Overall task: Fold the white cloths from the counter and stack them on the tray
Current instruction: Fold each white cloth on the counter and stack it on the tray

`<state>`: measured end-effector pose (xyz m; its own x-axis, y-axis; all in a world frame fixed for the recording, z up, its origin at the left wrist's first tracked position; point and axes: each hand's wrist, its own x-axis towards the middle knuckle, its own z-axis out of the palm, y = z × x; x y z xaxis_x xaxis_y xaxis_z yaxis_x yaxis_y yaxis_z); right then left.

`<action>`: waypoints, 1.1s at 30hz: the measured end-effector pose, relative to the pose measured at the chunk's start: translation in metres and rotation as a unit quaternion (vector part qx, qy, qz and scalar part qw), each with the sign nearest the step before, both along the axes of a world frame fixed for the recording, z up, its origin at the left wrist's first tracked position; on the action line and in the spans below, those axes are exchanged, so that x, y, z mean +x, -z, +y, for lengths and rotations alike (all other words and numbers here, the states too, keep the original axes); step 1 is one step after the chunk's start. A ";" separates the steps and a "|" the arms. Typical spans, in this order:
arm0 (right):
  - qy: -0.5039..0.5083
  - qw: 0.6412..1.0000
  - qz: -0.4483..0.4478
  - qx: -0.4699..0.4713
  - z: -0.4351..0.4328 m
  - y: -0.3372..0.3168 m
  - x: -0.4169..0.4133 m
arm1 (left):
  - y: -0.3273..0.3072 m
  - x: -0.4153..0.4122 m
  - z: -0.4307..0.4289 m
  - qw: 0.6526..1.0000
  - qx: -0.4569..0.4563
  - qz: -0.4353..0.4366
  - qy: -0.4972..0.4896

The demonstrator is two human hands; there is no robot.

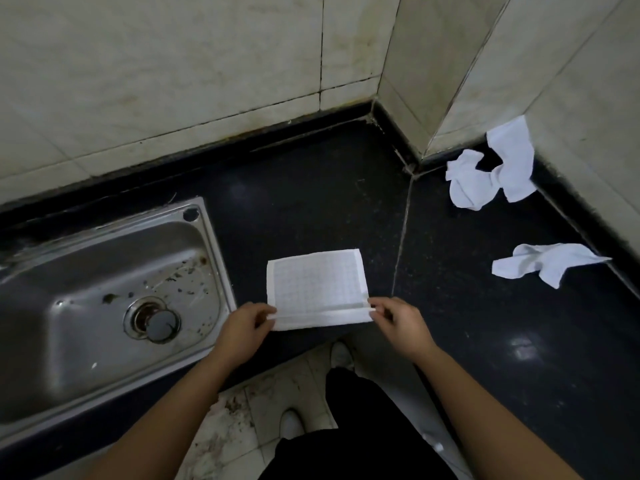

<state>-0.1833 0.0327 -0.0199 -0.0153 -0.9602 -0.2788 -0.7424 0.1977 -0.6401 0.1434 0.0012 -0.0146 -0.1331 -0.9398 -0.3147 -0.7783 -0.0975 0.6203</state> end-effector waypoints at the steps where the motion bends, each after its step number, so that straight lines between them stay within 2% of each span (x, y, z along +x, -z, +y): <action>1: 0.025 0.999 -0.028 0.010 -0.010 -0.004 0.001 | -0.003 -0.002 -0.009 0.999 0.013 0.019 -0.042; 6: 0.142 0.977 -0.158 0.031 -0.063 -0.008 0.009 | -0.006 -0.019 -0.054 0.961 0.044 0.130 -0.240; 9: 0.168 0.970 -0.171 0.026 -0.094 0.001 0.011 | 0.003 -0.028 -0.077 0.929 0.047 0.174 -0.323; 11: 0.178 0.970 -0.165 0.020 -0.111 0.010 0.013 | 0.012 -0.033 -0.089 0.923 0.033 0.166 -0.345; 18: 0.126 0.988 -0.060 -0.062 -0.129 0.037 0.018 | 0.035 -0.037 -0.095 0.936 -0.057 0.111 -0.328; 22: 0.094 0.988 -0.003 -0.120 -0.125 0.056 0.023 | 0.059 -0.037 -0.087 0.966 -0.137 0.024 -0.216; 24: 0.083 0.987 0.017 -0.138 -0.124 0.063 0.025 | 0.072 -0.036 -0.082 0.968 -0.178 -0.024 -0.178; 33: 0.158 0.969 -0.052 -0.184 -0.126 0.069 0.025 | 0.081 -0.037 -0.084 0.958 -0.219 -0.029 -0.185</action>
